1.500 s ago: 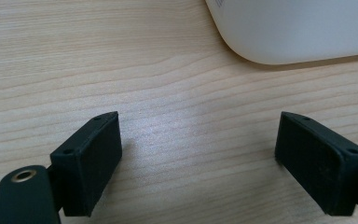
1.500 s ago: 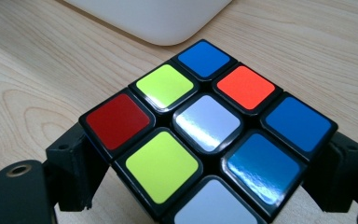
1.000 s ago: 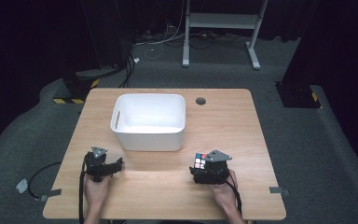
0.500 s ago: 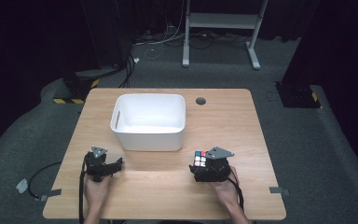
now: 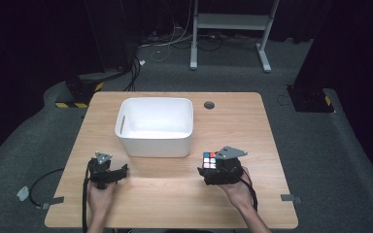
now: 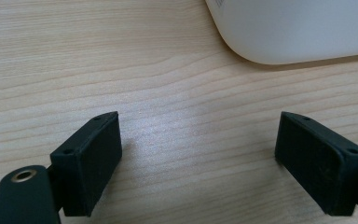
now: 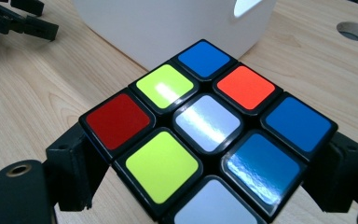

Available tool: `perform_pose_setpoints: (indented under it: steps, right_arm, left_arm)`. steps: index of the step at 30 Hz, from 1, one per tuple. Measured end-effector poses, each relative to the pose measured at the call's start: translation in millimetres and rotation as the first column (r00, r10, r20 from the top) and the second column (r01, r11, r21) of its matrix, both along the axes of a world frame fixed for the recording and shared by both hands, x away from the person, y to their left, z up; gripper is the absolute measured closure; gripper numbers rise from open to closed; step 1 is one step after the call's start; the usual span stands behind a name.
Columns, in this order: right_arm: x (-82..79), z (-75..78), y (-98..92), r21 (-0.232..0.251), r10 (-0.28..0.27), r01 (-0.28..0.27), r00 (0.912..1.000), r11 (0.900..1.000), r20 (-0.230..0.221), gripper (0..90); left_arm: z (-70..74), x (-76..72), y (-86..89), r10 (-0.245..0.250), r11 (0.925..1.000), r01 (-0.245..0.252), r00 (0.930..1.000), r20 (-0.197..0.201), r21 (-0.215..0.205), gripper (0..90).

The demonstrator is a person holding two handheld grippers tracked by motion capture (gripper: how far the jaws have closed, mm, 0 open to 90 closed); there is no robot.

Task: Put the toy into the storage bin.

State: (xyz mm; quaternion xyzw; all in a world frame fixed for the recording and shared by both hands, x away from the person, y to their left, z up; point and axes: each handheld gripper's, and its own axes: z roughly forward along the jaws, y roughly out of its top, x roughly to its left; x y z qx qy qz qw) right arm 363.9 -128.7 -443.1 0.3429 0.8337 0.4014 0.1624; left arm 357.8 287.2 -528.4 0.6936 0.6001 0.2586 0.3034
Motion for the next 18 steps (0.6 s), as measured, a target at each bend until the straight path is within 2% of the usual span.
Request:
perform_pose_setpoints:
  steps: [12,18]
  right_arm:
    - [6.3,14.5,-3.4,0.028,0.026,-0.026,0.9994,0.999,-0.023,13.9]
    - [8.8,25.3,-7.6,0.053,0.01,-0.009,0.9997,0.999,-0.022,13.9]
  left_arm:
    - [0.0,0.0,0.0,0.0,1.0,0.0,1.0,0.0,0.0,14.8]
    - [0.0,0.1,0.0,0.0,1.0,0.0,1.0,0.0,0.0,14.8]
